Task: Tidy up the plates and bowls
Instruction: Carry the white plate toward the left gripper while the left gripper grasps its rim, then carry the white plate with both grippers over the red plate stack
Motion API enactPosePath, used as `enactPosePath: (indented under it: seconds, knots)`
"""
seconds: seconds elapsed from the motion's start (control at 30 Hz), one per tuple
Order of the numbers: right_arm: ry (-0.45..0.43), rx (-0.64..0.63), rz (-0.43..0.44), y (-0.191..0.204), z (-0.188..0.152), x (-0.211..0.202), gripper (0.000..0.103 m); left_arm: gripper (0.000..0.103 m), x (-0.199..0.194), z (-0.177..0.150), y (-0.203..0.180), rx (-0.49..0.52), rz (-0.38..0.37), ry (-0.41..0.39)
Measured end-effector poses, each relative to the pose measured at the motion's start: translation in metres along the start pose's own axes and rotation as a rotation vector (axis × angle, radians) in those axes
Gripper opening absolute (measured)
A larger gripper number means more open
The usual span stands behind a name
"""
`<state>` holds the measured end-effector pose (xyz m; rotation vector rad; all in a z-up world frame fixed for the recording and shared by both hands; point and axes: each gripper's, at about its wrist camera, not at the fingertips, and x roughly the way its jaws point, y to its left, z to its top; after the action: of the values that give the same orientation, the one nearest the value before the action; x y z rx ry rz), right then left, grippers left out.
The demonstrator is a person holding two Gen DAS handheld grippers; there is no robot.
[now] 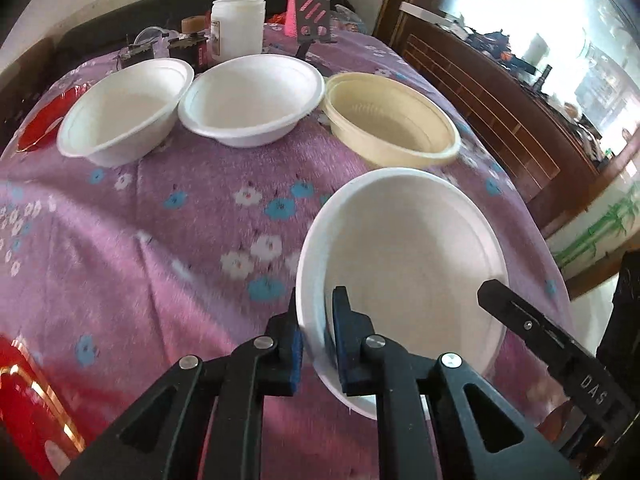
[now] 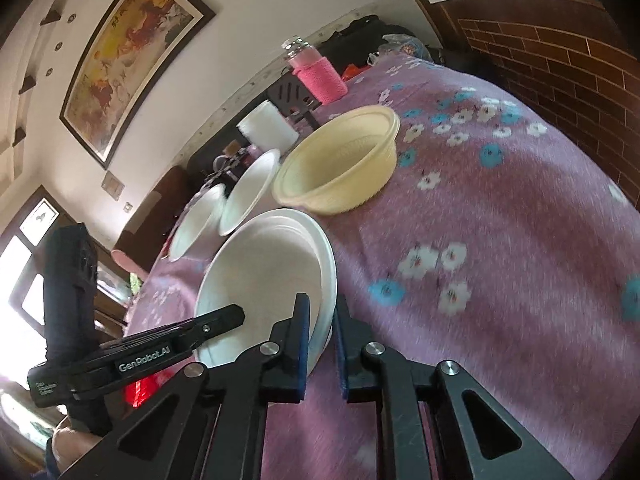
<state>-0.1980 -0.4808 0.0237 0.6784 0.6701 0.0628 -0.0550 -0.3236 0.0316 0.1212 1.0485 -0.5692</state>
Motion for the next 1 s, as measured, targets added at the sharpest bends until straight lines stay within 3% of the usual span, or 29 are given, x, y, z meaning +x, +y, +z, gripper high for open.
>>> enactPosePath:
  seconds: [0.2, 0.37, 1.0]
  knots:
    - [0.046, -0.049, 0.012, 0.019, -0.024, -0.027, 0.012, 0.016, -0.028, -0.043, -0.007, 0.086, -0.001, -0.007]
    - [0.1, -0.051, -0.015, 0.019, -0.04, -0.023, 0.012, 0.016, -0.023, -0.059, -0.004, 0.103, 0.021, -0.002]
    - [0.081, -0.1, -0.119, 0.031, -0.04, -0.014, 0.012, 0.026, -0.018, -0.062, -0.005, 0.124, 0.023, -0.037]
